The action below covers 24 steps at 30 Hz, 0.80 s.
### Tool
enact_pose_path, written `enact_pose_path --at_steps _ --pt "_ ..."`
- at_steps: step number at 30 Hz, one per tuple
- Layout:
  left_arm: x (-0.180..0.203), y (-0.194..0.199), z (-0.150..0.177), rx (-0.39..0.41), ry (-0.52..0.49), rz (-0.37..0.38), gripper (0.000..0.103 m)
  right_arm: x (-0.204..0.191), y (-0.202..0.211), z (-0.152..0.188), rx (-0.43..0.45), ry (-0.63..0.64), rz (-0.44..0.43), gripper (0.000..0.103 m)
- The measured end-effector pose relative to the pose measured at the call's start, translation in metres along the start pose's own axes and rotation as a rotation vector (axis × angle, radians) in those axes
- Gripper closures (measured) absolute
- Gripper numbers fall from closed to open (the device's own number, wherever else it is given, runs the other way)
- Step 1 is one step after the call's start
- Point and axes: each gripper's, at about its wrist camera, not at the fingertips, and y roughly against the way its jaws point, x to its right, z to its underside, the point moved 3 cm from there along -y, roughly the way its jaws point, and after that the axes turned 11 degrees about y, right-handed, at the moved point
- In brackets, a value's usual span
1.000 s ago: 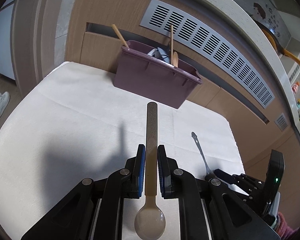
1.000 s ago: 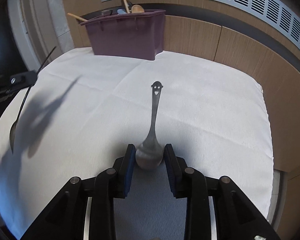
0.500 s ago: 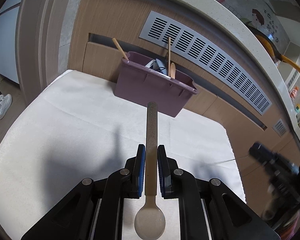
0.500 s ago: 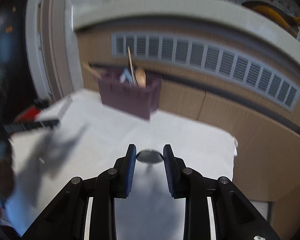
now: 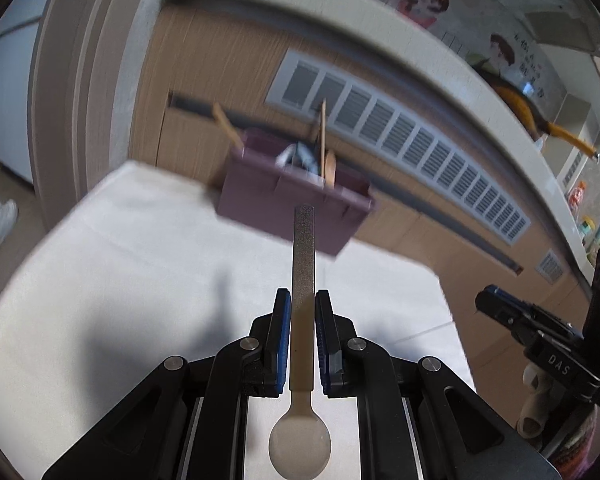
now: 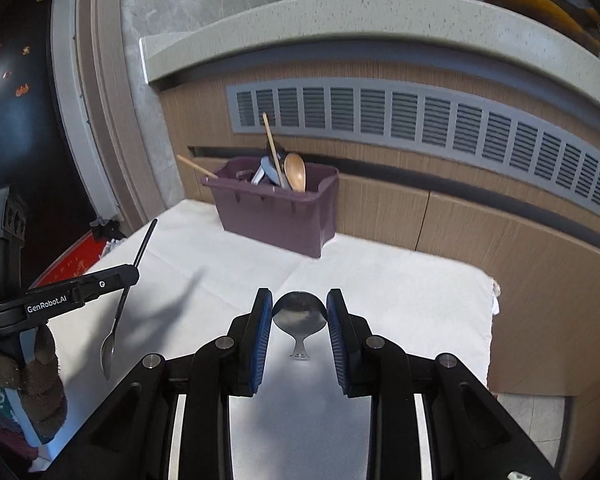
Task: Organize utensils
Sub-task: 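Lower both spoons into the purple caddy and open both grippers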
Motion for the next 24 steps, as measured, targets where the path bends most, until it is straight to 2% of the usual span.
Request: enact_pose_path --at_steps 2,5,6,9,10,13,18,20,24 --pt "0.011 0.005 -0.018 0.063 -0.035 -0.014 0.091 0.002 0.007 -0.016 0.036 0.013 0.009 0.077" --pt "0.037 0.019 -0.065 0.187 -0.073 0.010 0.091 0.009 0.026 -0.054 0.134 0.020 0.034 0.077" --pt "0.048 0.026 -0.081 0.239 -0.092 0.024 0.091 0.013 0.038 -0.076 0.192 0.017 0.042 0.077" --pt "0.078 0.045 -0.121 0.431 -0.150 0.074 0.091 0.017 0.054 -0.117 0.291 0.029 0.060 0.077" --pt "0.085 0.050 -0.132 0.495 -0.161 0.110 0.091 0.019 0.055 -0.129 0.307 0.029 0.070 0.077" --pt "0.092 0.048 -0.147 0.602 -0.182 0.150 0.091 0.025 0.042 -0.155 0.310 0.026 0.056 0.077" --pt "0.086 0.016 -0.154 0.704 -0.226 0.118 0.091 0.036 -0.002 -0.165 0.254 -0.002 0.063 0.077" --pt "0.079 -0.005 -0.156 0.703 -0.209 0.114 0.091 0.039 -0.017 -0.164 0.238 -0.017 0.053 0.077" --pt "0.065 -0.044 -0.157 0.652 -0.169 0.102 0.091 0.037 -0.053 -0.161 0.181 -0.024 0.025 0.077"
